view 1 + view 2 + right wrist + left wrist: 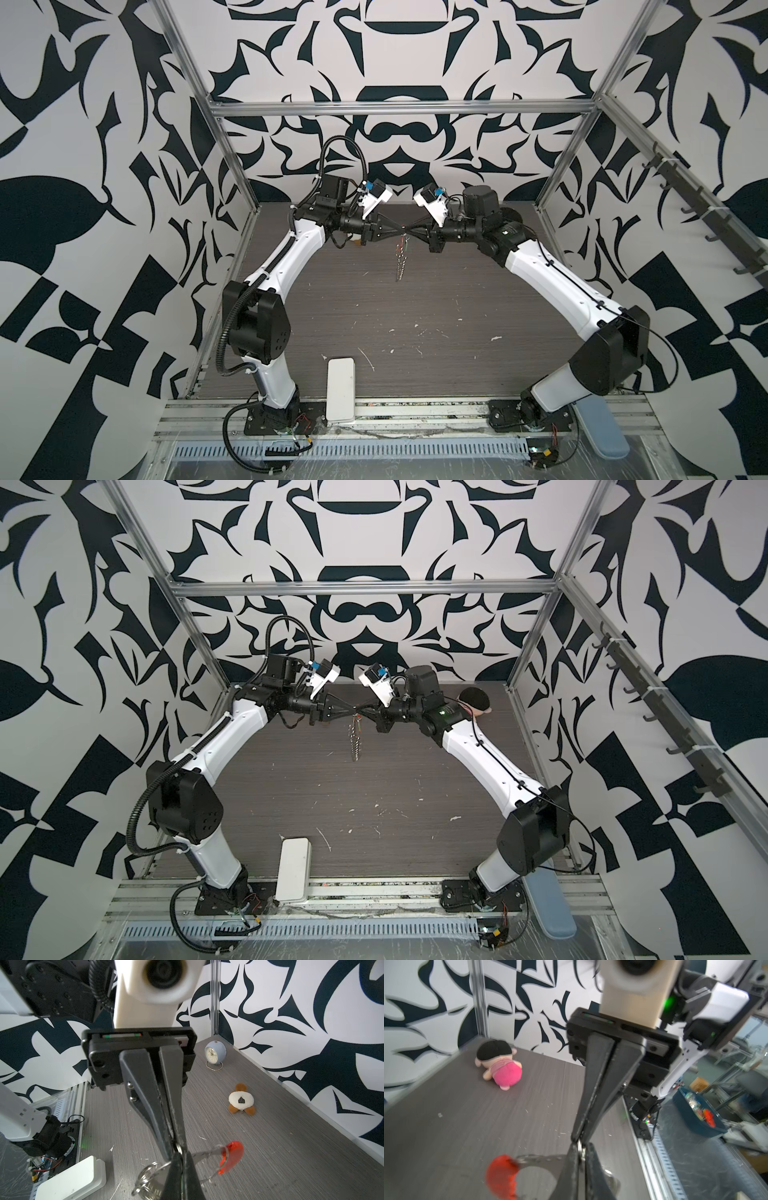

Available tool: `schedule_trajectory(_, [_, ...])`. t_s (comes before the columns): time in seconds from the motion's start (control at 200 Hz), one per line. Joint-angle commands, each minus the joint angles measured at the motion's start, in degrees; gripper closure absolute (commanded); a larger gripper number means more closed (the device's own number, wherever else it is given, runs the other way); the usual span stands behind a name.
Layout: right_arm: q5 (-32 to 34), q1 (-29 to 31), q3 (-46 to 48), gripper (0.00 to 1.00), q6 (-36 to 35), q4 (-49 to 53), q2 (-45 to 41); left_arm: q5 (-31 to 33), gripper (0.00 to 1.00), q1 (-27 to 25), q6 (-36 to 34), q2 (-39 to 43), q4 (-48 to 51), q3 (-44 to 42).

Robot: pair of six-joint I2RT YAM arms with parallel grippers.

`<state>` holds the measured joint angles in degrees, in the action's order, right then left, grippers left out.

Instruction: Put the keys on the keyring

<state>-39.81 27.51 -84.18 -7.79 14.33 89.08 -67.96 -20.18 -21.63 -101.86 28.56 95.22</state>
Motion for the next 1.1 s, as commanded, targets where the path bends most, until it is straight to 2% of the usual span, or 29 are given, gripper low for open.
schedule_trajectory(0.0, [-1.7,0.6,-3.3,1.0,0.9,-4.3,-1.1,-0.9,1.0,-0.3,-0.4,-0.8,1.1,-0.2])
schedule_trajectory(0.115, [-1.3,0.7,-2.9,1.0,1.5,-4.3,-1.7,-1.9,1.0,-0.4,-0.2,-0.6,0.7,-0.2])
schedule_trajectory(0.21, [1.6,0.6,-2.2,1.0,4.4,-5.5,-3.1,-2.3,1.0,-0.4,4.0,0.5,-4.5,-1.8])
schedule_trajectory(0.235, [3.3,0.4,-2.0,1.0,5.4,-5.3,-3.6,-1.6,1.0,-0.3,6.8,1.2,-8.0,-3.1])
schedule_trajectory(0.31, [5.5,-1.4,-0.8,0.84,9.9,-5.4,-5.5,2.0,1.0,-0.4,18.5,3.9,-24.0,-9.0])
schedule_trajectory(0.39, [2.9,-4.5,4.1,0.72,17.9,-12.0,-7.7,5.8,1.0,-0.3,31.2,6.5,-44.6,-16.0])
schedule_trajectory(0.44, [1.1,-5.9,7.2,0.68,22.5,-16.7,-8.7,8.7,1.0,-0.4,37.5,7.4,-54.4,-19.2])
schedule_trajectory(0.545, [-1.7,-7.2,10.6,0.66,30.3,-23.8,-8.8,12.0,1.0,-1.0,46.8,7.3,-66.7,-21.6])
schedule_trajectory(0.82, [-2.7,-7.2,12.6,0.66,40.5,-35.0,-5.6,19.8,1.0,-2.1,66.3,4.7,-98.3,-27.1])
schedule_trajectory(0.895, [-4.0,-7.1,11.8,0.66,43.7,-37.6,-4.7,20.2,1.0,-2.4,68.8,3.7,-103.5,-27.3])
schedule_trajectory(1.095, [-5.1,-6.6,10.8,0.65,45.4,-40.8,-3.4,21.3,1.0,-2.6,68.1,4.8,-103.6,-28.6])
